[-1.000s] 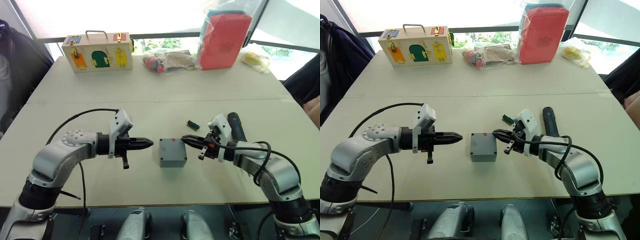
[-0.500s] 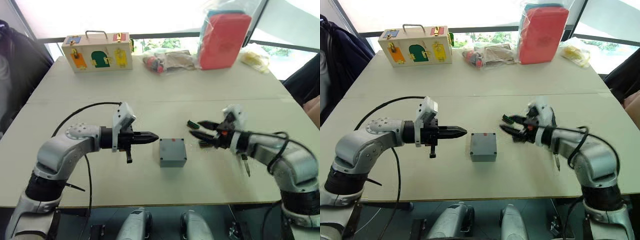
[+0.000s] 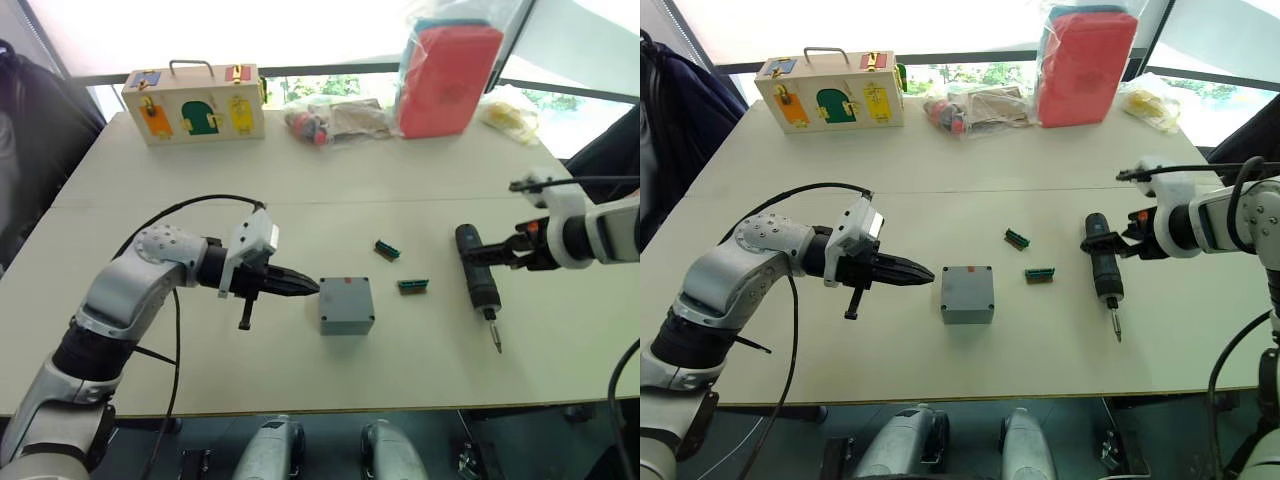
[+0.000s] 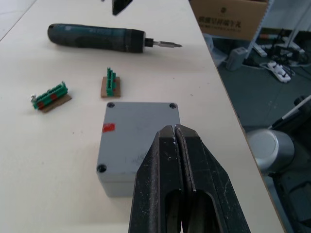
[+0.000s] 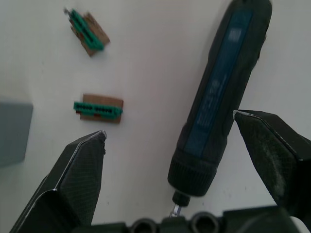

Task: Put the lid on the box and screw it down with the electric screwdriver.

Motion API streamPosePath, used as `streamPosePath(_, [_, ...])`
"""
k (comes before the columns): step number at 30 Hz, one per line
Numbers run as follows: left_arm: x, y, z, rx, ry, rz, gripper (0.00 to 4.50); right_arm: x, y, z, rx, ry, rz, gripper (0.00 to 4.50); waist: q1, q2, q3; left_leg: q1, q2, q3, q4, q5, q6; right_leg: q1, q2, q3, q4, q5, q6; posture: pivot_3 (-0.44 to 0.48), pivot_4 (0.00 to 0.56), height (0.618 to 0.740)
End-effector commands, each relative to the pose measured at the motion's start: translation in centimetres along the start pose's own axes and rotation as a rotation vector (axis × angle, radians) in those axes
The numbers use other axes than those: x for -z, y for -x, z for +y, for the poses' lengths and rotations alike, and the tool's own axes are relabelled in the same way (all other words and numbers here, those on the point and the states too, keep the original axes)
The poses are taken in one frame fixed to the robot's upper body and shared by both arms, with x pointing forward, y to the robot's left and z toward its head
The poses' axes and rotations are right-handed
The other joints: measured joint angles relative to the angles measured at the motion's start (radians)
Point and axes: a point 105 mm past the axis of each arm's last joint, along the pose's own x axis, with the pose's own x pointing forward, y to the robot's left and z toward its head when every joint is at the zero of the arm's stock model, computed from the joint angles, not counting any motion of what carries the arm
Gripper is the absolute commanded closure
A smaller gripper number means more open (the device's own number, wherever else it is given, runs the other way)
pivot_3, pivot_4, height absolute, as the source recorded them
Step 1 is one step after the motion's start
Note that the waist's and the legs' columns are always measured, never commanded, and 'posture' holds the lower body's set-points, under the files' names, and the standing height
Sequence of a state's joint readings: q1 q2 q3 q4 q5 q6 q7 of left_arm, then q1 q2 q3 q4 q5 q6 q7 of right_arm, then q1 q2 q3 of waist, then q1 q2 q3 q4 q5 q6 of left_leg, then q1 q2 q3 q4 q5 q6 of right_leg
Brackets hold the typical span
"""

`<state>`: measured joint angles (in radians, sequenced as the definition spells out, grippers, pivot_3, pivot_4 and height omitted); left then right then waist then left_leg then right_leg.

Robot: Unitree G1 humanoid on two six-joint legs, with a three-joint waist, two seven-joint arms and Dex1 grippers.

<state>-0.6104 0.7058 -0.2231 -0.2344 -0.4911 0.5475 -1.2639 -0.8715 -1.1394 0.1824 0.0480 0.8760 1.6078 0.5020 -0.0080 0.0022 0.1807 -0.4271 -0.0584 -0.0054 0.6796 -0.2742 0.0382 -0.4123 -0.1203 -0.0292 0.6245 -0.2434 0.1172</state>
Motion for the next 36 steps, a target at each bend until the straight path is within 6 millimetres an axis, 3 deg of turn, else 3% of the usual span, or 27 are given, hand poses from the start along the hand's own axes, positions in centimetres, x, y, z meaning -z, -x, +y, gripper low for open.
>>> streamPosePath(1, [0.0,-0.2,-0.1,-0.028,-0.031,-0.001,4.5,-0.5,-0.4,-1.0,0.025,-0.056,0.036,0.01,-0.005,0.0,0.0,0.0,0.0,0.0,0.0,0.0,0.0,0.0,0.001,0.0,0.0,0.0,0.001,0.0,0.15,0.74])
streamPosePath(14, [0.0,-0.6,-0.5,-0.188,0.059,-0.077,4.5,0.5,-4.9,-1.7,0.003,0.034,0.238,0.01,-0.003,0.001,0.0,-0.001,0.0,0.0,0.001,0.0,0.0,-0.001,0.002,-0.001,0.002,0.0,0.001,0.0,0.15,0.74])
streamPosePath(17, [0.1,-0.6,-0.9,-0.216,0.092,-0.093,4.5,1.2,-5.5,-2.5,0.019,0.062,0.278,0.66,-0.003,0.0,0.0,0.0,0.0,0.0,0.001,0.001,-0.001,-0.001,0.002,-0.001,0.003,0.0,0.001,0.0,0.15,0.74])
streamPosePath(23, [0.0,-1.0,-0.7,-0.238,0.102,-0.098,4.5,2.0,-6.7,-4.5,0.065,0.076,0.314,2.58,-0.003,-0.004,-0.003,0.002,0.0,-0.001,0.002,0.001,-0.002,0.001,0.003,-0.001,0.004,0.0,0.001,0.0,0.15,0.74])
streamPosePath(25, [0.0,-1.1,-0.6,-0.23,0.101,-0.1,4.5,2.3,-6.7,-5.2,0.079,0.055,0.315,2.65,-0.004,-0.01,-0.006,0.005,0.0,-0.001,0.001,0.001,-0.002,0.004,0.003,-0.001,0.004,0.0,0.001,0.0,0.15,0.74])
streamPosePath(29, [0.3,-0.9,-0.5,-0.219,0.109,-0.094,4.5,0.3,-5.1,-6.3,0.106,-0.027,0.186,2.65,0.0,-0.012,-0.007,0.007,-0.001,-0.001,0.002,0.001,-0.002,0.005,0.002,-0.001,0.002,0.0,0.001,0.0,0.15,0.74])
streamPosePath(33, [0.9,0.8,-0.1,-0.224,0.114,-0.065,4.5,-4.5,-2.3,-6.0,0.101,-0.101,-0.086,2.65,0.001,-0.006,-0.004,0.002,-0.003,-0.001,0.002,0.003,-0.007,0.0,0.001,0.0,0.004,0.0,0.001,0.0,0.15,0.74])
streamPosePath(36, [0.8,1.4,0.2,-0.23,0.129,-0.066,4.5,-8.6,0.2,-4.2,0.058,0.008,-0.401,2.65,-0.004,0.001,0.0,-0.007,-0.002,0.0,0.0,0.006,-0.011,-0.012,0.001,0.001,0.007,0.0,0.001,0.0,0.15,0.74])
